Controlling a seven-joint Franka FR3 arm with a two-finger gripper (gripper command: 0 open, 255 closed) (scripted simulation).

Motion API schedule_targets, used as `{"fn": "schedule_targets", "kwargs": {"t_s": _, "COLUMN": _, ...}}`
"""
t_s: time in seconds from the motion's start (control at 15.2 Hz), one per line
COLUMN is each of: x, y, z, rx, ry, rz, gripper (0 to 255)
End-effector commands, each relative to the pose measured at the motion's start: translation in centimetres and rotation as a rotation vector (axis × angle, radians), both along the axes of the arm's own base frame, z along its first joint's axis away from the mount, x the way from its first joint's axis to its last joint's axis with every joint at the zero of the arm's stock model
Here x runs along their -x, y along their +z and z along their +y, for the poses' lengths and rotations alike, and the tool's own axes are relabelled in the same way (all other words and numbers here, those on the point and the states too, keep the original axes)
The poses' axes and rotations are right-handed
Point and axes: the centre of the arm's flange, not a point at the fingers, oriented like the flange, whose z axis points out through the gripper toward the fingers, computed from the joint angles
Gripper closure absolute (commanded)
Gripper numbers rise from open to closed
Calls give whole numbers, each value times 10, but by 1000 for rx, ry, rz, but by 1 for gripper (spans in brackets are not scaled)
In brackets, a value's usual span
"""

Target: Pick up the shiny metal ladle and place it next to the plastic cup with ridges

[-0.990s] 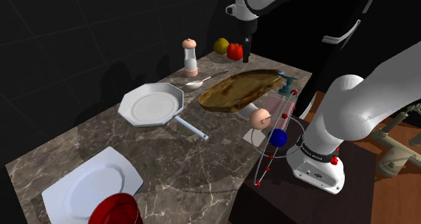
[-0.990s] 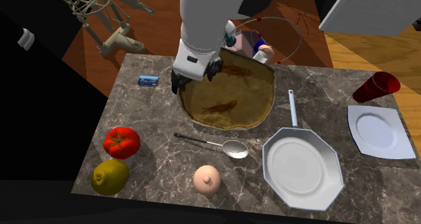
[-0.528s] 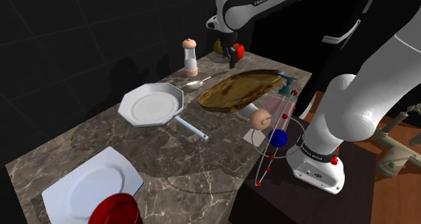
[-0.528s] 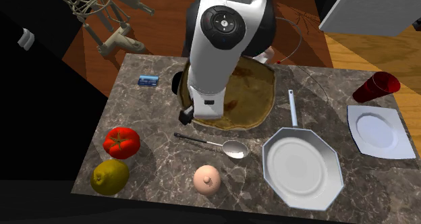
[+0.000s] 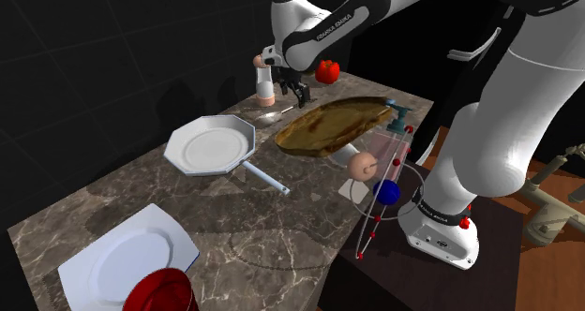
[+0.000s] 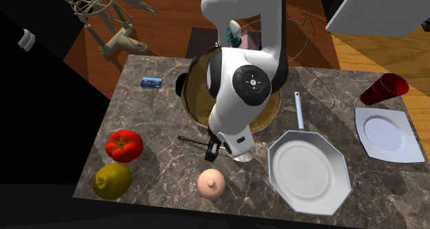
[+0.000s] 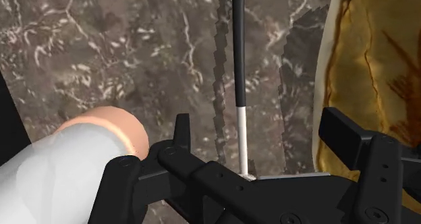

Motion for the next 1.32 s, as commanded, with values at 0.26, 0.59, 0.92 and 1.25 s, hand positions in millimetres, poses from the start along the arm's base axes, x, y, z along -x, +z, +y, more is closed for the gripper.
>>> {"fn": "schedule_targets", "kwargs": {"t_s": 0.26, "x": -5, "y": -31, "z": -3, "rx": 2, "ry": 31, "rz": 0, "gripper": 0}}
{"fn": "schedule_targets", "kwargs": {"t_s": 0.59, "x": -6, "y": -40, "z": -5, "rx": 2, "ry": 31, "rz": 0, "gripper": 0}}
{"fn": "schedule_targets", "kwargs": {"t_s": 0.92, "x": -6, "y": -40, "z": -5, "rx": 2, "ry": 31, "rz": 0, "gripper": 0}}
{"fn": "schedule_targets", "kwargs": {"t_s": 1.25, "x": -6, "y": -40, "z": -5, "rx": 2, "ry": 31, "rz": 0, "gripper": 255}}
